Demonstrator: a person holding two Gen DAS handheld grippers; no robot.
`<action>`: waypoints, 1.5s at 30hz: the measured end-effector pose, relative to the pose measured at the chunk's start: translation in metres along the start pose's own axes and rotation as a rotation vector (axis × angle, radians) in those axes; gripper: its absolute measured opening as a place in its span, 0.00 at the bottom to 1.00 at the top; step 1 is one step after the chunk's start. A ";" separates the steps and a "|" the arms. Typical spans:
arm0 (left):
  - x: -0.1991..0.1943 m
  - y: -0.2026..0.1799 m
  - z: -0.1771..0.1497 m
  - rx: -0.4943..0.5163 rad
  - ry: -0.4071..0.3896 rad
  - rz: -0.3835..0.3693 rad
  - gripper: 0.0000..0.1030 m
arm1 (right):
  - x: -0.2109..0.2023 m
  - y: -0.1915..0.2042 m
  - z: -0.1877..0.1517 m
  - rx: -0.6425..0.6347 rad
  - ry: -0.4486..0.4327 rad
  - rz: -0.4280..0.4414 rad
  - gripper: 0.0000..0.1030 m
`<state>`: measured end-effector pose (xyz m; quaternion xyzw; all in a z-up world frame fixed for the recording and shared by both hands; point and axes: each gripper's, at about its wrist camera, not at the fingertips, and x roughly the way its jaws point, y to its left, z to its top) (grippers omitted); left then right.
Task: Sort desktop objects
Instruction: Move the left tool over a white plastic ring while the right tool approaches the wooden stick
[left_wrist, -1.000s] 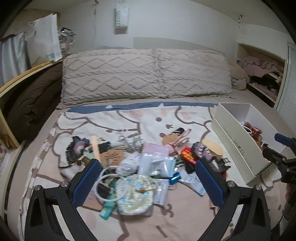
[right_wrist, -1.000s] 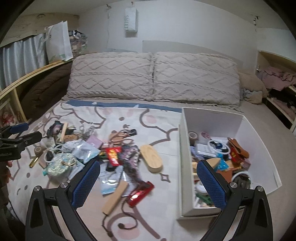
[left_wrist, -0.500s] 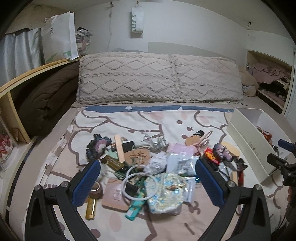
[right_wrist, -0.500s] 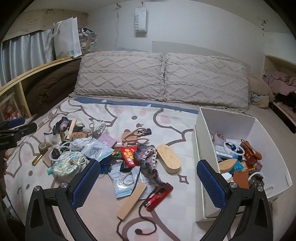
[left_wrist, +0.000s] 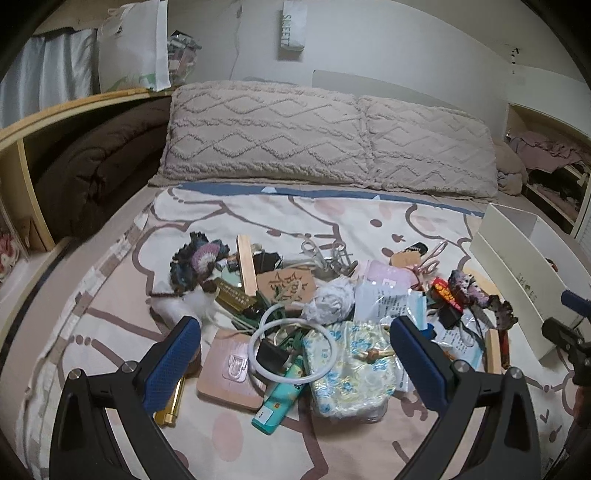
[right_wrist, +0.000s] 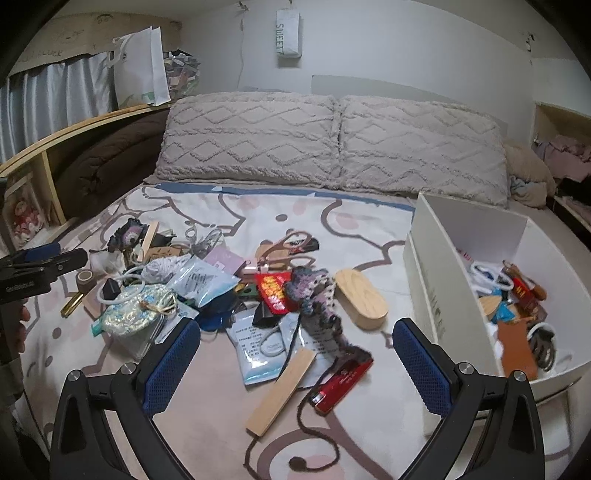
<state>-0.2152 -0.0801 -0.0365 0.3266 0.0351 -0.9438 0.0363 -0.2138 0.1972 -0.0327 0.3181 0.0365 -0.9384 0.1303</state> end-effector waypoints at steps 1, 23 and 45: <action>0.001 0.001 -0.001 -0.002 0.001 0.002 1.00 | 0.003 0.001 -0.003 0.003 0.004 0.005 1.00; 0.049 0.005 -0.030 -0.030 0.074 0.001 1.00 | 0.025 0.005 -0.065 0.059 0.072 0.109 0.78; 0.077 -0.006 -0.039 -0.010 0.134 0.043 1.00 | 0.043 0.012 -0.074 0.048 0.142 0.139 0.32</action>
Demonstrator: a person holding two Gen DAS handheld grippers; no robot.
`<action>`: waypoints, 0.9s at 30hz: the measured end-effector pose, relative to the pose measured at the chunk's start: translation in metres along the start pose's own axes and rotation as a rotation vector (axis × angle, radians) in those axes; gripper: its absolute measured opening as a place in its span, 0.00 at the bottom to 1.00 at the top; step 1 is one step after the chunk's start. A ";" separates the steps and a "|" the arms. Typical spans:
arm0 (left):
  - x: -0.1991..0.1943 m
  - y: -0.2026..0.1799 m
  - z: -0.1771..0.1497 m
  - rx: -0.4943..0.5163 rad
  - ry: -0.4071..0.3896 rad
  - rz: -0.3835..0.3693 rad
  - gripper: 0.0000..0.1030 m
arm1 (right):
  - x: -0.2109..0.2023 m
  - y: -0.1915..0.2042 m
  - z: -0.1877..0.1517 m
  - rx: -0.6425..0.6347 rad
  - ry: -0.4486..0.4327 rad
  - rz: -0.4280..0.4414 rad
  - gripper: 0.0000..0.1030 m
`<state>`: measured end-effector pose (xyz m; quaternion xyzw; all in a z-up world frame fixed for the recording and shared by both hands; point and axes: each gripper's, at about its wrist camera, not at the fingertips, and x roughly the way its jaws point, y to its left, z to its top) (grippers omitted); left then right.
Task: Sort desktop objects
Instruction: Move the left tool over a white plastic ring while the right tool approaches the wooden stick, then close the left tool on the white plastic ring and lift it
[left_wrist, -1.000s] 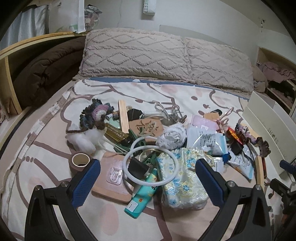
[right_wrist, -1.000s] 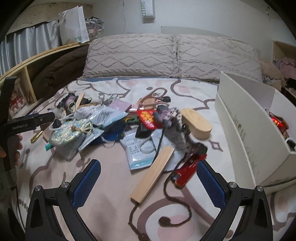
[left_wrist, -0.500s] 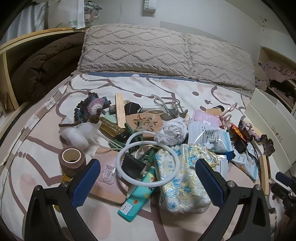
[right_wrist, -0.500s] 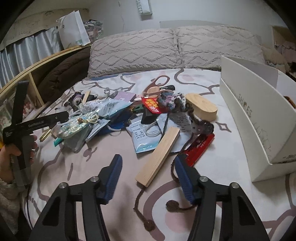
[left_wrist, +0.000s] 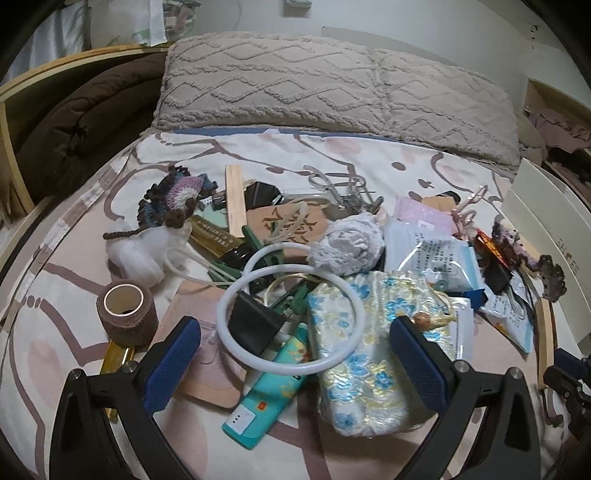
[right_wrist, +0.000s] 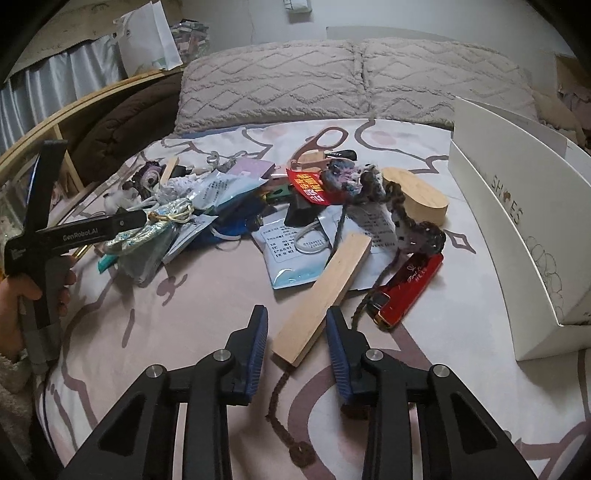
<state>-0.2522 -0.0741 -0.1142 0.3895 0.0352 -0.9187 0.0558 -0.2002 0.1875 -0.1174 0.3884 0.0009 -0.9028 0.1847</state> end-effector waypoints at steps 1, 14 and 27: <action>0.001 0.000 0.000 -0.003 0.003 0.000 1.00 | 0.000 0.001 0.000 -0.005 0.000 -0.001 0.31; 0.009 0.001 0.005 0.003 0.007 0.013 1.00 | -0.013 0.007 -0.007 -0.028 -0.010 0.055 0.11; 0.008 -0.003 0.004 0.020 -0.003 -0.020 0.83 | -0.025 0.000 -0.007 0.030 -0.020 0.108 0.11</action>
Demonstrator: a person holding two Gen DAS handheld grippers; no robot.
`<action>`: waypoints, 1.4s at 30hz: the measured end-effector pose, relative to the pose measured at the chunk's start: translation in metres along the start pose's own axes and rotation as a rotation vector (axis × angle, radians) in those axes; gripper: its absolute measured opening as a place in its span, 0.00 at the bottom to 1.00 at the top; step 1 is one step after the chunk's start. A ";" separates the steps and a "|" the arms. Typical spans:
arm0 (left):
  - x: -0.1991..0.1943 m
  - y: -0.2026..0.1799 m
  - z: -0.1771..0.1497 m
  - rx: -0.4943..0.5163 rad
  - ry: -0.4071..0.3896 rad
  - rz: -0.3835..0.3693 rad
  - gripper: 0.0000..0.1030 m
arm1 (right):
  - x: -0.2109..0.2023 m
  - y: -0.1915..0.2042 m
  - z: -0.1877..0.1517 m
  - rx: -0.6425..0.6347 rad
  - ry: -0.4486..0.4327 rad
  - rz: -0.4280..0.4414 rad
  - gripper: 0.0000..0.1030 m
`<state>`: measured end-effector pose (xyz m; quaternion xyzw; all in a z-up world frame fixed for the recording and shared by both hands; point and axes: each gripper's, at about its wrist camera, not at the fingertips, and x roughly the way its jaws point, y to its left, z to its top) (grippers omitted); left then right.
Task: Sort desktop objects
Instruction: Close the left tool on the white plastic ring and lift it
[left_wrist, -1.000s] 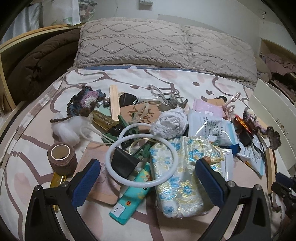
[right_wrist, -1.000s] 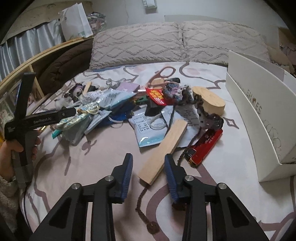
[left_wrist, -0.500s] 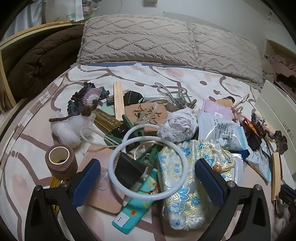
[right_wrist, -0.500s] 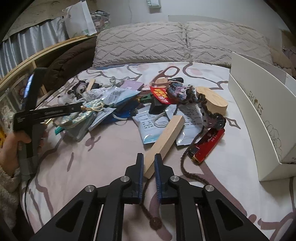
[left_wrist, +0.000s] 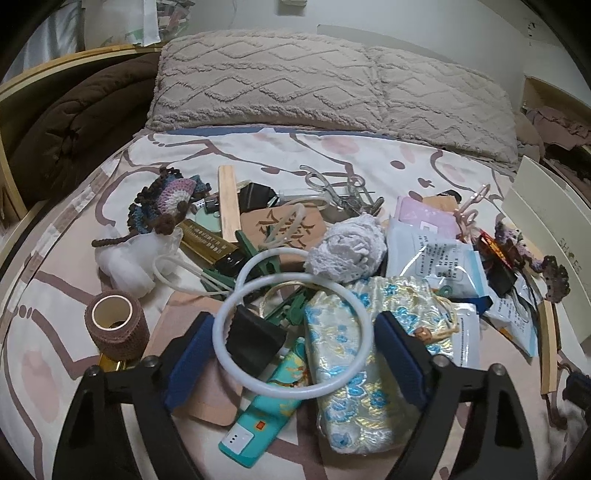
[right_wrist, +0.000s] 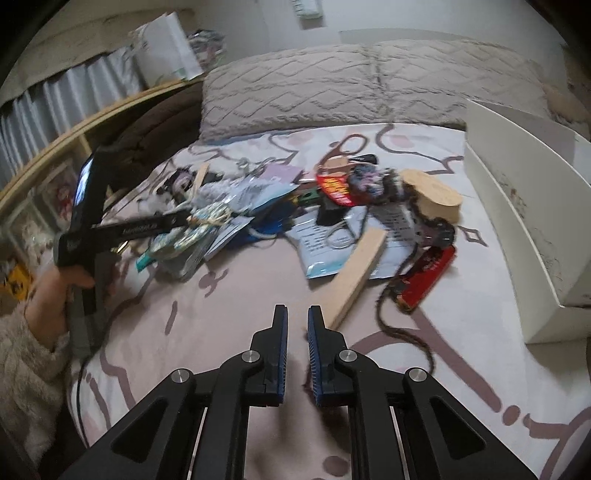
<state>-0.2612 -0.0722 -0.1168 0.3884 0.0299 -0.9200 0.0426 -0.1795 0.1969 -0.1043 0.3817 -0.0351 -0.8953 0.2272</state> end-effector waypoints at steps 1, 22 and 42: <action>-0.001 0.000 0.000 0.002 -0.002 0.000 0.82 | 0.000 -0.003 0.000 0.010 0.002 0.003 0.11; -0.049 0.003 -0.002 0.009 -0.124 -0.028 0.82 | 0.007 -0.020 0.008 0.095 0.026 -0.041 0.11; -0.092 -0.083 -0.059 0.241 -0.036 -0.292 0.82 | 0.020 -0.014 0.021 0.078 0.038 -0.070 0.91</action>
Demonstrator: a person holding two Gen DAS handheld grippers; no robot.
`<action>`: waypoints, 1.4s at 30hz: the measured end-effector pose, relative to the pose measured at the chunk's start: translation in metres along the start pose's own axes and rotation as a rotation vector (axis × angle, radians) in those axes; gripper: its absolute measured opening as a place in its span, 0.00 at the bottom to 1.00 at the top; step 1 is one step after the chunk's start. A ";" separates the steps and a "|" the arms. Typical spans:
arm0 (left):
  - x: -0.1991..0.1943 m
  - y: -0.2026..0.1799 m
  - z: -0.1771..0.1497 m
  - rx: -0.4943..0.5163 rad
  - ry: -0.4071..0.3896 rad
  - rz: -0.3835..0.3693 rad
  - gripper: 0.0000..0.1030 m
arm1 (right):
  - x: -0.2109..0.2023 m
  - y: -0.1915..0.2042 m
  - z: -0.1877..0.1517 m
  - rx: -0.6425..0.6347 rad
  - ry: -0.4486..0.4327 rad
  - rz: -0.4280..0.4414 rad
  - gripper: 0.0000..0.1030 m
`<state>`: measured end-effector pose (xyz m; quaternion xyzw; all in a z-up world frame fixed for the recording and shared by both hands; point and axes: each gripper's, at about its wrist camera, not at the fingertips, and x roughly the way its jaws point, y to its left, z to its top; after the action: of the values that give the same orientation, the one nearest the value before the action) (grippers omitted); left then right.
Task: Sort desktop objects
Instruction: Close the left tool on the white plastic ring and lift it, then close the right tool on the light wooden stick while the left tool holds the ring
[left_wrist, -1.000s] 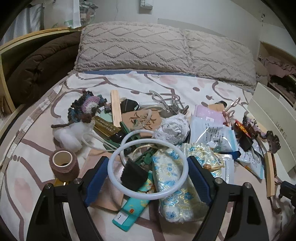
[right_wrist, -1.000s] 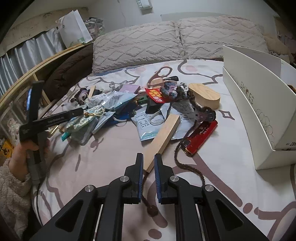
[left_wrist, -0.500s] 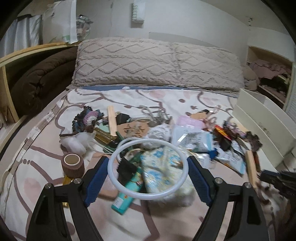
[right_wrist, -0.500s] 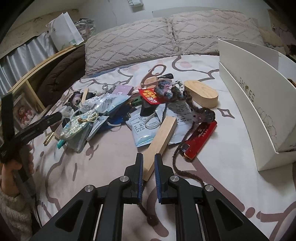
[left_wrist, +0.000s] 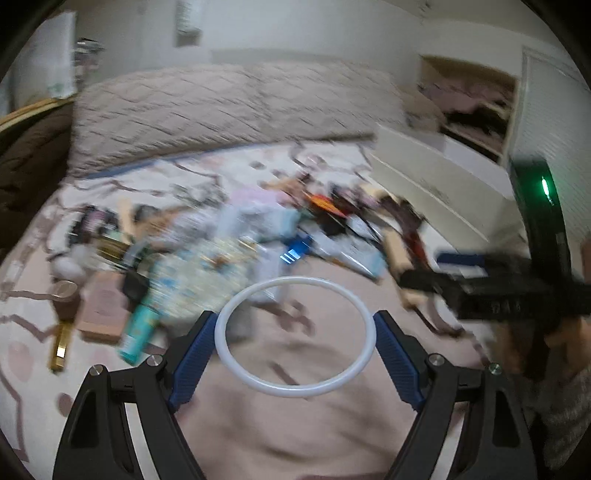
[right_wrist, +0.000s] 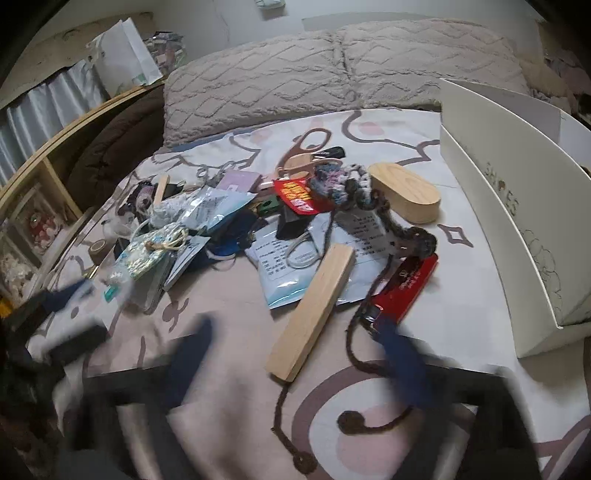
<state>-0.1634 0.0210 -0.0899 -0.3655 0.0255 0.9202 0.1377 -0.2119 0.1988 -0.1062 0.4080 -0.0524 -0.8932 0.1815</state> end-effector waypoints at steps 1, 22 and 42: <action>0.002 -0.005 -0.003 0.017 0.014 -0.012 0.82 | -0.001 0.001 0.000 -0.005 -0.008 -0.011 0.91; 0.019 -0.017 -0.030 0.049 0.164 -0.053 0.82 | 0.020 0.015 -0.002 -0.105 0.022 -0.079 0.18; 0.021 0.006 -0.030 0.005 0.191 -0.010 0.82 | -0.008 0.039 -0.043 -0.170 0.134 0.209 0.18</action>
<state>-0.1600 0.0159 -0.1266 -0.4513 0.0391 0.8804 0.1401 -0.1640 0.1679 -0.1193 0.4420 -0.0065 -0.8415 0.3106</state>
